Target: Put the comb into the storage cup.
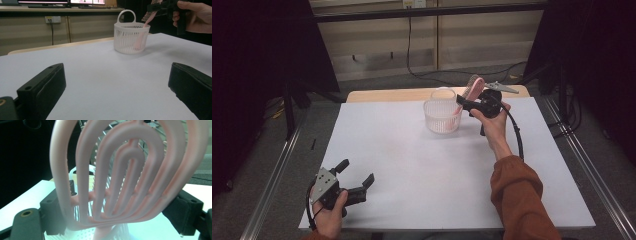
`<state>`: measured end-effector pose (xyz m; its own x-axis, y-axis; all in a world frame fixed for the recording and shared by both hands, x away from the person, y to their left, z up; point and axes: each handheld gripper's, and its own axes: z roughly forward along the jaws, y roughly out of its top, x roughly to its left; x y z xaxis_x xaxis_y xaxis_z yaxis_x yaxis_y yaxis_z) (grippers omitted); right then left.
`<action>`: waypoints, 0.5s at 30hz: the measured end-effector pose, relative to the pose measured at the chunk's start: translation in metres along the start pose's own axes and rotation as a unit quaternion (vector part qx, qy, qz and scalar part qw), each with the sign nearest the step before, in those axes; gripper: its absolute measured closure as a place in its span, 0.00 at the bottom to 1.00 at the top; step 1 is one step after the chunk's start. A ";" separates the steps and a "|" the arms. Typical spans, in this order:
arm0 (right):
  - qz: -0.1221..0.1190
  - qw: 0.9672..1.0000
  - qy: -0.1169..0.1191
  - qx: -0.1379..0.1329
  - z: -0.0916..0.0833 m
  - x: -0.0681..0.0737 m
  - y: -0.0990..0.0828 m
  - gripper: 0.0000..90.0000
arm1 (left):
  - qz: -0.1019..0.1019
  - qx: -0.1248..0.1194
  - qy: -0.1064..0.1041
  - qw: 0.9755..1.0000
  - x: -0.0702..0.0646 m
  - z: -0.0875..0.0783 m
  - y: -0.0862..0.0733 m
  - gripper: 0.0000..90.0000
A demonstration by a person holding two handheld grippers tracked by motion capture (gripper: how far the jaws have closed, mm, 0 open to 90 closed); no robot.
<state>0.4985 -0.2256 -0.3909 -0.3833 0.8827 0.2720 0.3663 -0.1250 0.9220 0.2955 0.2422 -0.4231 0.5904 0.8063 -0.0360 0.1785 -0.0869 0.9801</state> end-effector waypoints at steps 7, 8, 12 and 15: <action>0.013 1.000 0.001 -0.003 0.003 -0.001 -0.002 0.18 | -0.004 -0.001 -0.001 1.000 0.000 0.000 0.000 0.02; 0.015 1.000 0.000 -0.003 0.004 -0.001 -0.002 0.18 | -0.005 -0.001 -0.001 1.000 0.000 0.001 0.000 0.02; 0.019 1.000 -0.004 -0.003 0.004 -0.002 -0.003 0.16 | -0.002 -0.001 0.000 1.000 0.000 0.000 0.000 0.02; 0.016 1.000 -0.005 -0.002 0.006 -0.002 -0.005 0.16 | -0.005 -0.001 0.000 1.000 -0.001 0.001 0.000 0.02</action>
<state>0.5024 -0.2243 -0.3973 -0.3638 0.8823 0.2987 0.3750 -0.1548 0.9140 0.2957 0.2413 -0.4235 0.5884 0.8073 -0.0459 0.1826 -0.0774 0.9801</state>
